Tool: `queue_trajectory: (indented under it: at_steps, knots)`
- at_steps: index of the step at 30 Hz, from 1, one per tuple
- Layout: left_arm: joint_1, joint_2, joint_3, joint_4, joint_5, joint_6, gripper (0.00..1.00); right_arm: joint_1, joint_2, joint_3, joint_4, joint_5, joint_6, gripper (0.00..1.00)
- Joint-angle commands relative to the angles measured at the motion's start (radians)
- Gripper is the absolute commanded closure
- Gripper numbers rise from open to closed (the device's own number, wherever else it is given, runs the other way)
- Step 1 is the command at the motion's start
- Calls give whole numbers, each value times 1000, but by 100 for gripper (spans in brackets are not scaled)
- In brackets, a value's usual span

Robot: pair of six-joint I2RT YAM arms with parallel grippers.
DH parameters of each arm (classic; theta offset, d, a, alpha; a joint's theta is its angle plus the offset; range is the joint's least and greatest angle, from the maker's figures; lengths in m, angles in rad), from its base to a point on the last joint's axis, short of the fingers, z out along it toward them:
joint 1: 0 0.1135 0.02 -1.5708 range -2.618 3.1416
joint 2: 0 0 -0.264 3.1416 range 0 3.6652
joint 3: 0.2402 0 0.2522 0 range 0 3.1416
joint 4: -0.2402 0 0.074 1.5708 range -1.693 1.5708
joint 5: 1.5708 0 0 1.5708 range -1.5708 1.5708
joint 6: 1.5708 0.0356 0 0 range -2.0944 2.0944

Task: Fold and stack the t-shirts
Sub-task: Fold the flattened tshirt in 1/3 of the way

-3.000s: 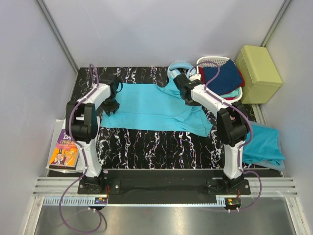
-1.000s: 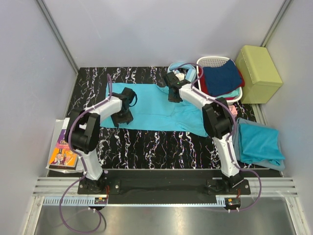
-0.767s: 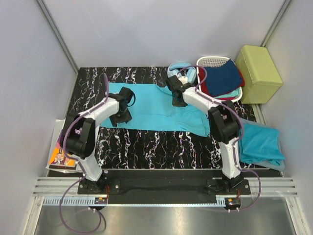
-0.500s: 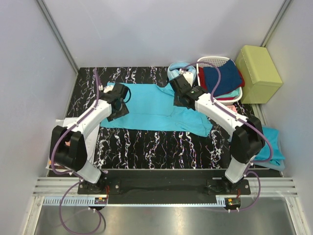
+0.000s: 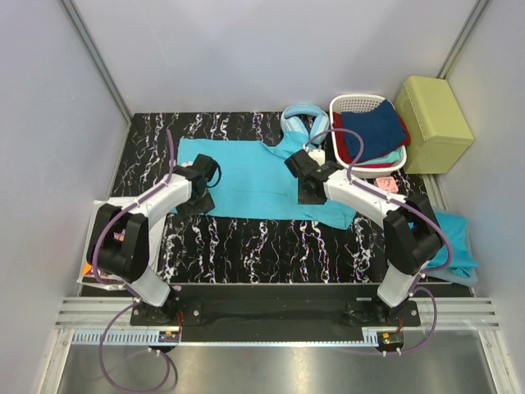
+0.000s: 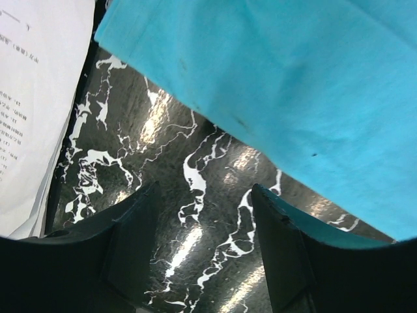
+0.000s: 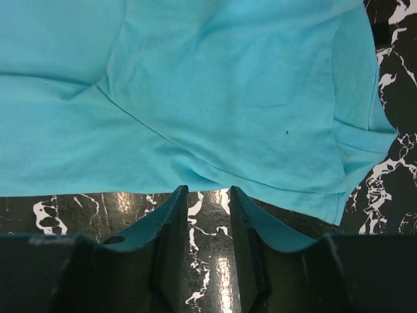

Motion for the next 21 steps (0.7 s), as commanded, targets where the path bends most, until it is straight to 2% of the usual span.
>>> queue_trajectory:
  at_steps: [1,7,14,21]
  knots:
    - [3,15,10,39,18,13,37,6,-38,-7,9,6,27,61]
    - [3,36,-20,68,67,-15,37,6,-68,-83,20,-35,61,61]
    - [4,88,-17,80,51,1,37,6,-4,-146,58,-31,66,61]
    - [35,76,3,82,44,4,36,3,56,-143,85,-19,63,60]
